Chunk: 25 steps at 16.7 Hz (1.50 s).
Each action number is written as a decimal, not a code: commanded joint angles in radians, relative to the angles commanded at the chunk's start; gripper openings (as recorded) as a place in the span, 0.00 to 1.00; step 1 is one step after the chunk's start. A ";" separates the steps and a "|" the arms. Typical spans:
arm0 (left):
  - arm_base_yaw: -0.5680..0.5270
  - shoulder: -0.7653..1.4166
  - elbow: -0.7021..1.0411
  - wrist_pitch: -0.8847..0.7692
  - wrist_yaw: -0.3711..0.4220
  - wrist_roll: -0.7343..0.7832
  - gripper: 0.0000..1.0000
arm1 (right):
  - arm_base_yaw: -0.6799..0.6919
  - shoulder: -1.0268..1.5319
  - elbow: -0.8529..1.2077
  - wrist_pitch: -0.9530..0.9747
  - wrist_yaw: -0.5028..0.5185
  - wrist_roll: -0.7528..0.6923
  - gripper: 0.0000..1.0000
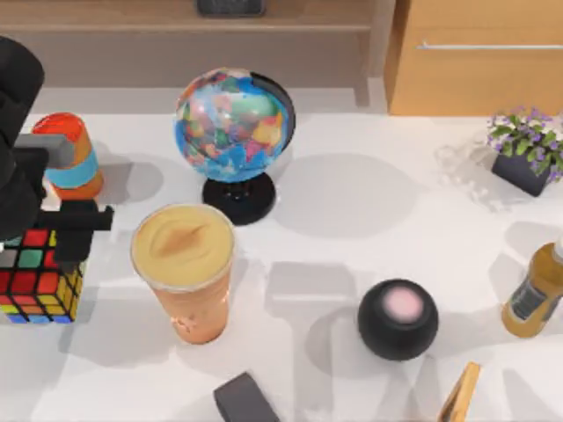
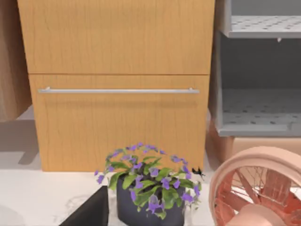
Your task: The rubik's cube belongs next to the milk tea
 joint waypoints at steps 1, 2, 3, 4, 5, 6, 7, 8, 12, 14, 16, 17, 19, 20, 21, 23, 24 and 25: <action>0.001 0.007 -0.010 -0.009 0.004 -0.001 0.00 | 0.000 0.000 0.000 0.000 0.000 0.000 1.00; 0.001 0.009 -0.013 -0.011 0.005 -0.001 0.00 | 0.000 0.000 0.000 0.000 0.000 0.000 1.00; 0.001 0.009 -0.013 -0.011 0.005 -0.001 0.00 | 0.000 0.000 0.000 0.000 0.000 0.000 1.00; 0.001 0.009 -0.013 -0.011 0.005 -0.001 0.00 | 0.000 0.000 0.000 0.000 0.000 0.000 1.00; 0.001 0.009 -0.013 -0.011 0.005 -0.001 0.00 | 0.000 0.000 0.000 0.000 0.000 0.000 1.00; -0.003 0.006 -0.011 -0.010 0.003 0.002 0.00 | 0.000 0.000 0.000 0.000 0.000 0.000 1.00; -0.003 0.006 -0.011 -0.009 0.003 0.002 0.00 | 0.000 0.000 0.000 0.000 0.000 0.000 1.00; -0.001 0.004 -0.011 -0.008 0.002 0.002 0.00 | 0.000 0.000 0.000 0.000 0.000 0.000 1.00; 0.015 -0.009 -0.009 0.004 -0.002 0.006 0.00 | 0.000 0.000 0.000 0.000 0.000 0.000 1.00; 0.024 -0.014 -0.010 0.010 -0.005 0.007 0.00 | 0.000 0.000 0.000 0.000 0.000 0.000 1.00; 0.031 -0.017 -0.012 0.015 -0.007 0.007 0.00 | 0.000 0.000 0.000 0.000 0.000 0.000 1.00; 0.034 -0.017 -0.014 0.018 -0.008 0.007 0.00 | 0.000 0.000 0.000 0.000 0.000 0.000 1.00; 0.036 -0.016 -0.019 0.025 -0.010 0.006 0.00 | 0.000 0.000 0.000 0.000 0.000 0.000 1.00; 0.036 -0.014 -0.022 0.029 -0.010 0.005 0.00 | 0.000 0.000 0.000 0.000 0.000 0.000 1.00; 0.035 -0.012 -0.025 0.034 -0.010 0.004 0.00 | 0.000 0.000 0.000 0.000 0.000 0.000 1.00; 0.029 -0.006 -0.032 0.045 -0.009 0.003 0.00 | 0.000 0.000 0.000 0.000 0.000 0.000 1.00; 0.025 -0.002 -0.036 0.051 -0.007 0.003 0.00 | 0.000 0.000 0.000 0.000 0.000 0.000 1.00; 0.019 0.004 -0.041 0.057 -0.004 0.002 0.00 | 0.000 0.000 0.000 0.000 0.000 0.000 1.00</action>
